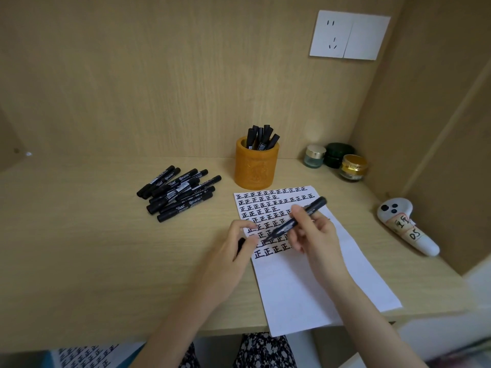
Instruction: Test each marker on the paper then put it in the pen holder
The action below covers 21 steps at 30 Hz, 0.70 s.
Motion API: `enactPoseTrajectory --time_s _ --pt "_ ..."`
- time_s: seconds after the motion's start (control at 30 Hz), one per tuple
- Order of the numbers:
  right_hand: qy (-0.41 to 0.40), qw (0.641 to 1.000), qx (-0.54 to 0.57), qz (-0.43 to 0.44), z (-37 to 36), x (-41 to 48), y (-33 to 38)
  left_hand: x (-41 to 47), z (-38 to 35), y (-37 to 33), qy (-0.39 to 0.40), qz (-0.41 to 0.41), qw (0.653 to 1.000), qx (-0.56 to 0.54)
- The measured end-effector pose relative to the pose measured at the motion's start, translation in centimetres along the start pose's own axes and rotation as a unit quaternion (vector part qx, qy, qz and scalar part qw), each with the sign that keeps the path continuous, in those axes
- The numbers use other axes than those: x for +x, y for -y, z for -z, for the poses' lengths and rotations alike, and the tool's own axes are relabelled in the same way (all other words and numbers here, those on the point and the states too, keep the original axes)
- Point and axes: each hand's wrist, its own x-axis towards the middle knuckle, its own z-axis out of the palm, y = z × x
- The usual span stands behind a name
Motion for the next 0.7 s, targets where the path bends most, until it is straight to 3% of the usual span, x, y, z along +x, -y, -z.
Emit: enactPoseTrajectory --time_s 0.17,0.3,0.43,0.57,0.7 --pt "-0.086 0.996 0.007 -0.015 3.2 1.6 0.0 -0.3 0.6 1.1 0.015 0.008 1.0 -0.012" --pt "-0.082 0.994 0.048 -0.05 4.9 2.0 -0.8 -0.4 0.5 2.0 0.019 0.026 0.999 -0.033" --pt "-0.083 0.995 -0.01 -0.055 5.9 2.1 -1.0 -0.3 0.5 2.3 -0.001 0.032 0.998 -0.062" --pt "-0.115 0.982 -0.15 -0.013 5.9 2.8 -0.7 -0.2 0.6 2.4 -0.012 0.028 0.997 -0.068" --pt "-0.147 0.976 -0.161 -0.009 6.1 3.2 -1.8 -0.2 0.6 2.5 -0.008 0.025 0.998 -0.063"
